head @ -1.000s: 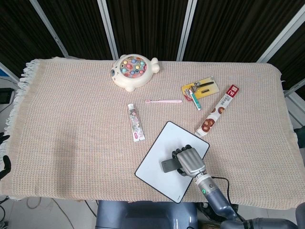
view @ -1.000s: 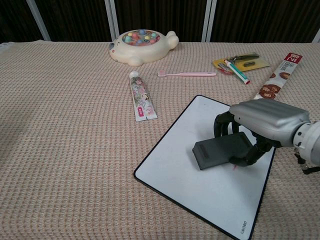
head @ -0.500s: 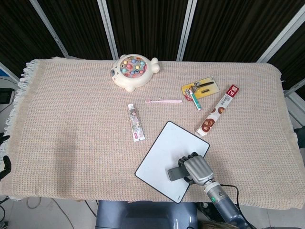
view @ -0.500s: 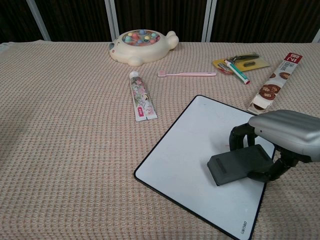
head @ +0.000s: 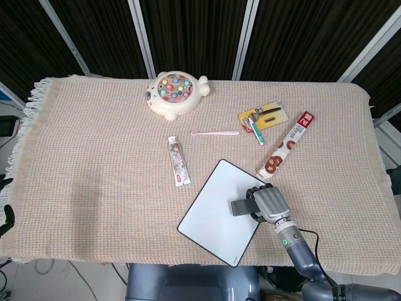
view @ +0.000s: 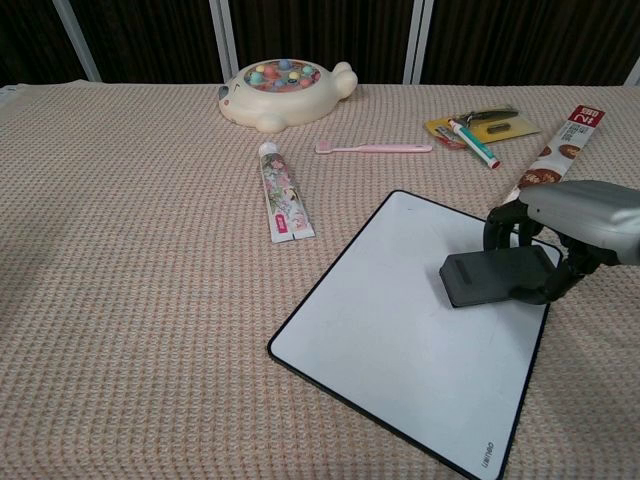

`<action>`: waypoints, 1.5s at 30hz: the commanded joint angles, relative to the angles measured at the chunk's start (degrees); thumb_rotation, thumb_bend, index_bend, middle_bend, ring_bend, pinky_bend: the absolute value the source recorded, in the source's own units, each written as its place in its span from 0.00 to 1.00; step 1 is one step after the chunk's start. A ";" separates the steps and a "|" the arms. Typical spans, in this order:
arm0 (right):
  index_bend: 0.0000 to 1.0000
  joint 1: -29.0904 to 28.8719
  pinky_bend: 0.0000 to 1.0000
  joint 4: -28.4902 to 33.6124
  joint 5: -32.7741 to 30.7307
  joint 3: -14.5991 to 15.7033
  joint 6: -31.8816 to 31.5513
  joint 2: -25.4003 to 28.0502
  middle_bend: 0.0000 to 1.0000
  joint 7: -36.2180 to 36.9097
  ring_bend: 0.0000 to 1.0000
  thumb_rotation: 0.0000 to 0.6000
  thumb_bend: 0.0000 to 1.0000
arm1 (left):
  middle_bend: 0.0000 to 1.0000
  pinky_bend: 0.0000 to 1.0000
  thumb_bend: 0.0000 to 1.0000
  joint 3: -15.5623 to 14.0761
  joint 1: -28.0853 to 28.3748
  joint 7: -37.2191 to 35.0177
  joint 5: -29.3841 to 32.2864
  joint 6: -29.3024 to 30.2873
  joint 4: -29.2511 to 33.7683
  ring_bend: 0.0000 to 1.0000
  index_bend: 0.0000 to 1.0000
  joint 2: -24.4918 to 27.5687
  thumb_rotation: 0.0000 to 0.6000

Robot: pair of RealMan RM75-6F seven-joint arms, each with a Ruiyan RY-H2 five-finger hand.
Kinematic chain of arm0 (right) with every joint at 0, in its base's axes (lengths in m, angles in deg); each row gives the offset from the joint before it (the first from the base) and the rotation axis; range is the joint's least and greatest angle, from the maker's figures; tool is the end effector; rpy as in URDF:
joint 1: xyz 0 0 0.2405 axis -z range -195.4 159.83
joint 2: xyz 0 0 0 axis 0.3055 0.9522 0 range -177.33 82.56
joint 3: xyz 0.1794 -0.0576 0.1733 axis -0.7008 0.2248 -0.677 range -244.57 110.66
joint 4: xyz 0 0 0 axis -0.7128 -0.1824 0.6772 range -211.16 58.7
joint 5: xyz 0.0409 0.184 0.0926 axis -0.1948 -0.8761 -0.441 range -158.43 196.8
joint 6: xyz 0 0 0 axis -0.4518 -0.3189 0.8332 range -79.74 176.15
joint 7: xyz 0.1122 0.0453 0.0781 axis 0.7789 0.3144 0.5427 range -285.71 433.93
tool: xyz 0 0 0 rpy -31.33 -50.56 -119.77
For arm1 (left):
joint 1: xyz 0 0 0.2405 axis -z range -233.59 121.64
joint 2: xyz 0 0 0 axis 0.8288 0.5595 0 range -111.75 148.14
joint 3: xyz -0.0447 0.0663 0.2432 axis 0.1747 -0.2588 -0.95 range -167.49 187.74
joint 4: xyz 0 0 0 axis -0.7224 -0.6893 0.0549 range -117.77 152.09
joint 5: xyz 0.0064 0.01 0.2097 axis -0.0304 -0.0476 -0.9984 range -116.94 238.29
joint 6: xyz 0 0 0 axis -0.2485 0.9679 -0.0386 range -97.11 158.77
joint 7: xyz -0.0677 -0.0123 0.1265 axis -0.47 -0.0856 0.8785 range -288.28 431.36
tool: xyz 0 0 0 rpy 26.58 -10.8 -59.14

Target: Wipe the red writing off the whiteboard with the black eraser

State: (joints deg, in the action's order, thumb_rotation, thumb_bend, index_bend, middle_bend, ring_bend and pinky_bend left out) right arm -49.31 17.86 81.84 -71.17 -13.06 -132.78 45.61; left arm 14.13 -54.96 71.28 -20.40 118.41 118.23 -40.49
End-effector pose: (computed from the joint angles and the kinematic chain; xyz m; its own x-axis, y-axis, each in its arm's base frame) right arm -0.1992 -0.2778 -0.0086 0.4847 -0.3307 0.8098 -0.8708 -0.2698 0.4110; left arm -0.3062 0.1624 0.1874 0.3350 -0.0334 0.9416 0.9362 0.1249 -0.3286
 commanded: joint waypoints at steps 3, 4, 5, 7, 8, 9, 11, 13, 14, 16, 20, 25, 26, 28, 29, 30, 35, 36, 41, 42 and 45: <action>0.56 -1.07 0.30 -2.17 -2.17 -1.93 0.64 -1.42 0.53 -0.04 0.47 1.00 0.41 | 0.09 0.00 0.64 -0.04 0.01 0.11 -0.08 -0.01 -0.01 0.02 0.16 -0.01 1.00; 0.56 -1.20 0.30 -2.34 -2.30 -2.10 0.58 -1.57 0.53 -0.21 0.47 1.00 0.41 | 0.09 0.00 0.64 -0.04 0.00 0.09 -0.09 0.00 0.00 0.02 0.16 -0.02 1.00; 0.56 -1.33 0.30 -2.37 -2.26 -2.17 0.50 -1.66 0.53 -0.49 0.47 1.00 0.41 | 0.09 0.00 0.64 -0.03 0.00 0.06 -0.06 0.00 0.00 0.02 0.16 -0.02 1.00; 0.56 -1.43 0.30 -1.95 -2.13 -2.11 0.25 -1.70 0.53 -1.00 0.47 1.00 0.41 | 0.09 0.00 0.64 -0.02 0.00 0.07 0.00 -0.04 -0.04 0.02 0.16 -0.02 1.00; 0.56 -1.42 0.30 -1.81 -2.07 -2.07 0.18 -1.70 0.53 -1.06 0.47 1.00 0.41 | 0.09 0.00 0.64 -0.02 0.01 0.06 0.00 -0.05 -0.04 0.02 0.16 -0.02 1.00; 0.56 -1.35 0.30 -1.43 -1.91 -1.89 0.04 -1.70 0.53 -1.18 0.47 1.00 0.41 | 0.09 0.00 0.64 -0.03 0.02 0.05 0.00 -0.08 -0.04 0.02 0.16 -0.03 1.00; 0.56 -1.17 0.30 -0.84 -1.72 -1.43 -0.12 -1.72 0.53 -1.42 0.47 1.00 0.41 | 0.09 0.00 0.64 -0.04 0.01 0.06 -0.05 -0.05 -0.04 0.02 0.16 -0.02 1.00; 0.56 -0.92 0.30 -0.17 -1.57 -0.71 -0.13 -1.69 0.53 -1.73 0.47 1.00 0.41 | 0.09 0.00 0.64 -0.05 -0.01 0.03 -0.10 -0.01 -0.01 0.02 0.16 0.00 1.00; 0.56 -0.76 0.30 0.23 -1.55 -0.30 -0.01 -1.65 0.53 -1.76 0.47 1.00 0.41 | 0.09 0.00 0.64 -0.05 -0.02 0.00 -0.10 0.01 -0.01 0.02 0.16 0.02 1.00; 0.56 -0.47 0.30 0.92 -1.46 0.36 0.12 -1.48 0.53 -1.70 0.47 1.00 0.41 | 0.09 0.00 0.64 -0.06 -0.04 -0.05 -0.13 0.03 -0.02 0.02 0.16 0.05 1.00; 0.56 0.22 0.30 2.28 -0.75 1.83 0.01 -0.97 0.53 -1.77 0.47 1.00 0.41 | 0.09 0.00 0.64 -0.06 -0.03 -0.08 -0.14 0.00 -0.02 0.02 0.16 0.06 1.00; 0.56 1.28 0.30 4.48 0.94 4.39 -0.22 0.18 0.53 -2.19 0.47 1.00 0.41 | 0.09 0.00 0.64 -0.07 -0.02 -0.04 -0.11 -0.04 -0.02 0.02 0.16 0.04 1.00; 0.56 1.46 0.30 4.76 1.14 4.72 -0.30 0.35 0.53 -2.25 0.47 1.00 0.41 | 0.09 0.00 0.64 -0.08 -0.03 -0.01 -0.13 -0.03 -0.02 0.02 0.16 0.04 1.00; 0.56 1.74 0.30 5.20 1.46 5.20 -0.41 0.64 0.53 -2.25 0.47 1.00 0.41 | 0.09 0.00 0.64 -0.09 -0.04 0.02 -0.18 0.01 -0.03 0.02 0.16 0.02 1.00; 0.56 1.90 0.30 5.40 1.62 5.37 -0.50 0.82 0.53 -2.16 0.47 1.00 0.41 | 0.09 0.00 0.64 -0.10 -0.05 0.06 -0.21 0.04 -0.03 0.02 0.16 0.00 1.00; 0.56 1.94 0.30 5.45 1.67 5.40 -0.53 0.88 0.53 -2.14 0.47 1.00 0.41 | 0.09 0.00 0.64 -0.10 -0.05 0.07 -0.22 0.06 -0.02 0.02 0.16 -0.01 1.00; 0.56 1.97 0.30 5.19 1.62 4.61 -0.89 1.25 0.53 -1.74 0.47 1.00 0.41 | 0.09 0.00 0.64 -0.13 -0.06 0.19 -0.32 0.11 -0.03 0.02 0.16 -0.09 1.00; 0.56 1.88 0.30 4.97 1.47 4.30 -0.84 1.26 0.53 -1.62 0.47 1.00 0.41 | 0.09 0.00 0.64 -0.14 -0.07 0.21 -0.33 0.11 -0.03 0.02 0.16 -0.11 1.00; 0.56 1.15 0.30 3.12 -0.36 1.84 -0.85 1.68 0.53 -1.40 0.47 1.00 0.41 | 0.09 0.00 0.64 -0.05 -0.10 0.11 -0.25 0.22 -0.05 0.02 0.16 -0.07 1.00; 0.56 1.06 0.30 2.95 -0.78 1.32 -0.90 1.98 0.53 -1.24 0.47 1.00 0.41 | 0.09 0.00 0.64 -0.03 -0.11 0.07 -0.20 0.21 -0.05 0.02 0.16 -0.05 1.00; 0.57 0.91 0.31 3.00 -2.02 -0.16 -0.87 3.57 0.53 -0.20 0.47 1.00 0.41 | 0.09 0.00 0.64 0.00 -0.11 -0.04 -0.12 0.18 -0.12 0.02 0.16 0.00 1.00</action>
State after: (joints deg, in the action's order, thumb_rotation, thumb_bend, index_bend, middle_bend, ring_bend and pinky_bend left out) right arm -48.26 20.90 80.41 -70.81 -13.97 -129.93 44.89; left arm 14.13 -55.07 71.24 -20.52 118.59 118.10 -40.49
